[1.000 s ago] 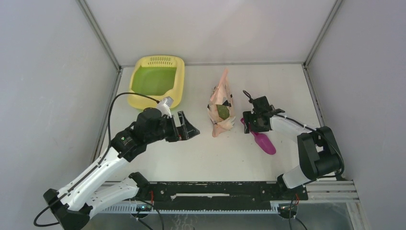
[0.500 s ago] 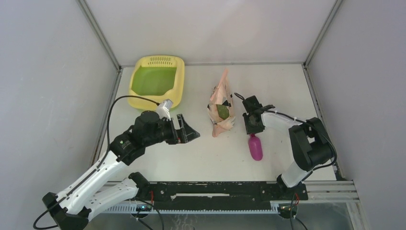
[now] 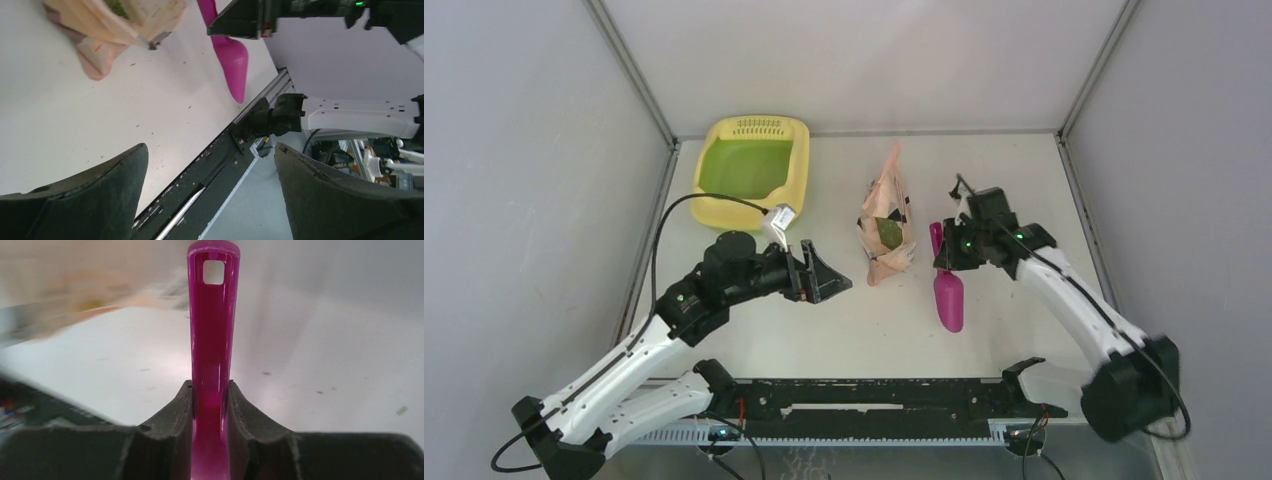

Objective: Fill the litter box with clean litter
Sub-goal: Pick up the spatula from the center of the board.

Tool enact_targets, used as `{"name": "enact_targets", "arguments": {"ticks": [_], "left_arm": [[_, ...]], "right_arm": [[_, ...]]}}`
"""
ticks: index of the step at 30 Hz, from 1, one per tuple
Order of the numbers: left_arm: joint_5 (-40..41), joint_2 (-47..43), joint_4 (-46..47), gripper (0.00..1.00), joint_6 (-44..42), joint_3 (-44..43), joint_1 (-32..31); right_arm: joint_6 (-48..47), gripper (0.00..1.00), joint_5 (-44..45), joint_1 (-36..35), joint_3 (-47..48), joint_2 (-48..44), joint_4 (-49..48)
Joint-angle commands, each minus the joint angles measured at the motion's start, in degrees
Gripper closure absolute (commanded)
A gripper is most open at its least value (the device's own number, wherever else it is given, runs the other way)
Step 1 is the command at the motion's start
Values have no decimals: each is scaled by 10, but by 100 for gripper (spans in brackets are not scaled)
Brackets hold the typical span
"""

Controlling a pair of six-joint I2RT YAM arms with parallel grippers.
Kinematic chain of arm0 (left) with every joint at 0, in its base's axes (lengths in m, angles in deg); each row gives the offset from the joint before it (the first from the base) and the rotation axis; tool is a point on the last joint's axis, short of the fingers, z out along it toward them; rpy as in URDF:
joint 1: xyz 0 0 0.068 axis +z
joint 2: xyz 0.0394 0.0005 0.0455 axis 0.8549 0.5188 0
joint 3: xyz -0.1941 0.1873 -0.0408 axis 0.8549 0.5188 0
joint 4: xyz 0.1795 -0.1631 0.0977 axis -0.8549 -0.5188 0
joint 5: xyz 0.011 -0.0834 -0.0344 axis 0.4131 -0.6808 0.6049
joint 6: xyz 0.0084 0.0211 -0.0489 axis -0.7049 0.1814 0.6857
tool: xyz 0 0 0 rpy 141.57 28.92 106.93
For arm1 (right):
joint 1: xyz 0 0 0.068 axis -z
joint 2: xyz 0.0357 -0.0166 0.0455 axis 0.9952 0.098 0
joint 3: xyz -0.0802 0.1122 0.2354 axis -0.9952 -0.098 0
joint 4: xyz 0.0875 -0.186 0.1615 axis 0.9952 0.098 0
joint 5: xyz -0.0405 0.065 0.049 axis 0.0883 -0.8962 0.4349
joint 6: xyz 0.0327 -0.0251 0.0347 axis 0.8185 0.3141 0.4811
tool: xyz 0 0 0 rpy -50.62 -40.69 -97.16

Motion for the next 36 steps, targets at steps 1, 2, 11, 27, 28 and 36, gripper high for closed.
{"name": "enact_targets", "arguments": {"ticks": [1,2,11,27,28,36], "left_arm": [[-74,22,109,0,-9,25,-7],[-81,28,129,0,6,29,-9],[-128,79,231,0,96,27,-38],[-132,103,241,12,131,41,-54],[-132,100,241,13,132,45,-55],[-132,75,277,20,139,71,-56]], "right_arm": [[44,96,-221,9,55,-134,34],[55,97,-268,5,56,-152,29],[30,97,-277,-165,89,-197,35],[7,98,-213,-295,119,-129,4],[13,98,-232,-291,119,-125,-5],[66,98,-363,-265,111,-116,-86]]}}
